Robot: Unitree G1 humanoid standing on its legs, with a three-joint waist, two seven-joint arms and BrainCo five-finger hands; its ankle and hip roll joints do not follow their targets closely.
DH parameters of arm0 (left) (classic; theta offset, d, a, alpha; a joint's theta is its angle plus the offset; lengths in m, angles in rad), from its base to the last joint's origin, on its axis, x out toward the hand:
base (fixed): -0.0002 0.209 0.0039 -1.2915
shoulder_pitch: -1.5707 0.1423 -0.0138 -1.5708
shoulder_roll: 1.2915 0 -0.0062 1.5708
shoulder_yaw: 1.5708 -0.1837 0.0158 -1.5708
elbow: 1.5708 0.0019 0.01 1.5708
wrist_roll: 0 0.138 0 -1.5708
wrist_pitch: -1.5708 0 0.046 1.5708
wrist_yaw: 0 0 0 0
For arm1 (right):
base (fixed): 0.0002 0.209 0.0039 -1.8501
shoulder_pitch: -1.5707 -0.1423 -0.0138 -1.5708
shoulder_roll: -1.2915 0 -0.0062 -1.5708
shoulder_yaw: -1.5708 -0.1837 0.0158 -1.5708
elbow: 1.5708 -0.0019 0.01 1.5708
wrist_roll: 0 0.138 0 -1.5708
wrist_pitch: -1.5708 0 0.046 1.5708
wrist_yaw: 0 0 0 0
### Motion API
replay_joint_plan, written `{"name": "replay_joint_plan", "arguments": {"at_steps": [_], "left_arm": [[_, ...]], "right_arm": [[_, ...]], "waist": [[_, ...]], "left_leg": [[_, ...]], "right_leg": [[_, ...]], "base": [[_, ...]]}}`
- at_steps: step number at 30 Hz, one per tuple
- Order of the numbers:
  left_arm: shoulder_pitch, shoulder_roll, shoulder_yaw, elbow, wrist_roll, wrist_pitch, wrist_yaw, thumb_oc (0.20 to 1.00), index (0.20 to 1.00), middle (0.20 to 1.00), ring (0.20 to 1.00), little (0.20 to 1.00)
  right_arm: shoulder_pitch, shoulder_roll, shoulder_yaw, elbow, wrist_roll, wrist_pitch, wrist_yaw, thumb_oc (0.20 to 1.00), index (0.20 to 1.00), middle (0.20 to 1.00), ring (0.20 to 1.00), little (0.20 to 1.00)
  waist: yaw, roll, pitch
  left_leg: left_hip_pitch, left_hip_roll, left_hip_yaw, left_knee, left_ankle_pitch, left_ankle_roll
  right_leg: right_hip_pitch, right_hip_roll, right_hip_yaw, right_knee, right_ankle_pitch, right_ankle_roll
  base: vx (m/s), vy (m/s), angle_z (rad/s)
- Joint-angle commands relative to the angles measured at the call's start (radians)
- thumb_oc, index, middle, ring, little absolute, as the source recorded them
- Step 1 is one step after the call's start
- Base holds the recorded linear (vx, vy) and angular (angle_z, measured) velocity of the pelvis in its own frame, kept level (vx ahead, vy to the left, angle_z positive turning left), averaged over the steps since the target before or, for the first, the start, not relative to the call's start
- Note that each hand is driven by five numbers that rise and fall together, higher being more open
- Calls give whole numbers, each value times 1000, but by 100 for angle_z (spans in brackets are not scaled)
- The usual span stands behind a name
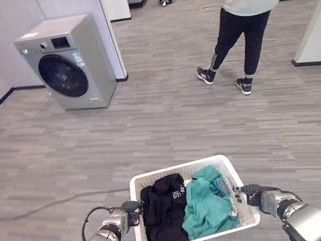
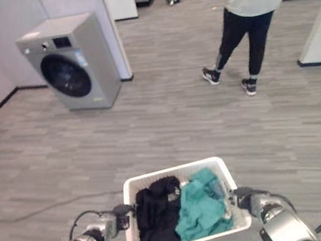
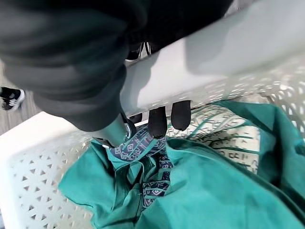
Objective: Grab the laundry basket,head to the washer,open it,put in the laundry and shut it.
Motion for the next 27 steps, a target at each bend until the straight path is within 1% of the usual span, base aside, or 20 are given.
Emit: {"name": "replay_joint_plan", "arguments": {"at_steps": [1, 2, 4, 5, 7, 8, 9, 10, 11, 12, 13, 14, 15, 16, 17, 20, 22, 24, 26, 27], "left_arm": [[-127, 23, -15, 48, -30, -27, 19, 200, 200, 200, 200, 200], [-107, 32, -8, 39, -32, -27, 20, 200, 200, 200, 200, 200], [-91, 29, -13, 25, -27, -27, 24, 200, 200, 200, 200, 200], [-92, 29, -13, 25, -27, -27, 24, 200, 200, 200, 200, 200], [-83, 19, -21, 1, -27, -31, 34, 200, 200, 200, 200, 200], [-81, 10, -31, -23, -30, -37, 39, 200, 200, 200, 200, 200], [-78, 3, -21, -18, -28, -42, 49, 200, 200, 200, 200, 200], [-78, 3, -21, -18, -28, -42, 49, 200, 200, 200, 200, 200], [-81, 5, -17, -12, -23, -40, 50, 200, 200, 200, 200, 200], [-90, 6, -12, -7, -17, -37, 43, 200, 200, 200, 200, 200], [-90, 7, -12, -7, -17, -37, 43, 200, 200, 200, 200, 200], [-93, 7, -9, -2, -8, -35, 34, 200, 200, 200, 200, 200], [-89, 9, -6, 1, -1, -34, 31, 200, 200, 200, 200, 200], [-85, 11, 0, 9, 7, -37, 28, 200, 200, 200, 200, 200], [-85, 14, 8, 10, 14, -42, 19, 200, 200, 200, 200, 200], [-82, 20, 18, 8, 16, -46, 19, 200, 200, 200, 200, 200], [-76, 16, 22, 12, 37, -44, 10, 200, 200, 200, 200, 200], [-60, 12, 27, 14, 40, -45, 13, 200, 200, 200, 200, 200], [-69, 12, 26, 11, 39, -41, 22, 200, 200, 200, 200, 200], [-81, 14, 21, 8, 37, -41, 21, 200, 200, 200, 200, 200]], "right_arm": [[-28, 9, -4, -23, -12, -8, 81, 200, 200, 200, 200, 200], [-22, 27, 0, -26, -22, 0, 87, 200, 200, 200, 200, 200], [-7, 42, -8, -32, -27, 3, 93, 200, 200, 200, 200, 200], [-7, 42, -8, -33, -27, 3, 93, 200, 200, 200, 200, 200], [12, 52, -16, -43, -41, 2, 105, 200, 200, 200, 200, 200], [9, 62, -11, -61, -63, 2, 108, 200, 200, 200, 200, 200], [23, 75, -17, -73, -73, -9, 104, 200, 200, 200, 200, 200], [23, 75, -17, -74, -73, -9, 104, 200, 200, 200, 200, 200], [26, 79, -18, -74, -70, -10, 102, 200, 200, 200, 200, 200], [30, 86, -16, -79, -67, -13, 104, 200, 200, 200, 200, 200], [30, 86, -15, -79, -67, -13, 104, 200, 200, 200, 200, 200], [35, 90, -13, -74, -74, -15, 106, 200, 200, 200, 200, 200], [41, 91, -10, -71, -76, -15, 109, 200, 200, 200, 200, 200], [43, 89, -8, -64, -68, -18, 99, 200, 200, 200, 200, 200], [47, 80, -5, -67, -68, -23, 97, 200, 200, 200, 200, 200], [57, 69, -3, -76, -76, -20, 102, 200, 200, 200, 200, 200], [81, 48, -10, -75, -76, -17, 105, 200, 200, 200, 200, 200], [101, 32, -11, -79, -78, -18, 108, 200, 200, 200, 200, 200], [103, 7, -9, -94, -87, -25, 100, 200, 200, 200, 200, 200], [99, -9, -8, -93, -92, -24, 92, 200, 200, 200, 200, 200]], "waist": [[60, 50, -31], [77, 55, -57], [87, 40, -74], [89, 43, -77], [100, 29, -79], [95, 54, -49], [86, 90, -36], [82, 85, -33], [71, 95, -25], [54, 115, -11], [48, 110, -5], [42, 113, 3], [39, 112, 3], [30, 96, -1], [21, 77, -2], [15, 67, -1], [12, 48, -19], [11, 40, -29], [9, 17, 0], [16, 1, 23]], "left_leg": [[121, 63, 12, 19, 129, -29], [146, 52, -5, 43, 153, -3], [165, 22, -6, 79, 139, 23], [161, 26, -5, 81, 139, 23], [191, 0, 14, 113, 90, 57], [260, 8, 15, 95, 71, 76], [328, 27, 33, 64, 43, 90], [332, 21, 30, 62, 44, 90], [364, 21, 27, 46, 35, 94], [411, 30, 27, 29, 19, 90], [416, 25, 22, 30, 17, 90], [442, 27, 26, 20, 2, 82], [452, 27, 26, 19, -10, 76], [471, 7, 15, 19, -32, 64], [496, -7, -4, 19, -60, 55], [525, -7, -19, 19, -85, 52], [552, 1, -50, 34, -120, 43], [533, 7, -55, 153, -145, 19], [400, 24, -20, 463, -87, -45], [321, 56, 41, 544, -52, -51]], "right_leg": [[-4, -52, 143, 60, 13, 81], [30, -65, 165, 112, -29, 85], [13, -100, 165, 232, 1, 112], [9, -97, 167, 231, 4, 112], [-74, -126, 148, 450, 196, 192], [-185, -127, 89, 661, 298, 227], [-268, -138, -12, 740, 267, 215], [-267, -144, -15, 748, 260, 216], [-311, -154, -56, 764, 230, 204], [-394, -150, -125, 702, 158, 178], [-388, -156, -129, 710, 149, 178], [-409, -179, -201, 618, 109, 166], [-405, -186, -237, 531, 95, 160], [-410, -159, -219, 329, 112, 151], [-420, -139, -165, 156, 164, 162], [-423, -134, -131, 150, 195, 167], [-378, -113, -75, 125, 194, 147], [-334, -109, -93, 96, 187, 135], [-272, -115, -130, 68, 173, 111], [-238, -123, -150, 49, 159, 98]], "base": [[701, 172, -115], [711, 202, -113], [535, 173, -67], [333, 107, -10], [430, 160, -17], [650, 377, -20], [503, 330, 14], [350, 252, 13], [305, 158, 16], [308, 156, 9], [318, 101, 19], [211, 1, 23], [426, -41, 34], [564, -122, 32], [582, -139, 27], [282, -83, 38], [401, -201, 44], [407, -234, 29], [243, -267, 41], [193, -178, 87]]}}
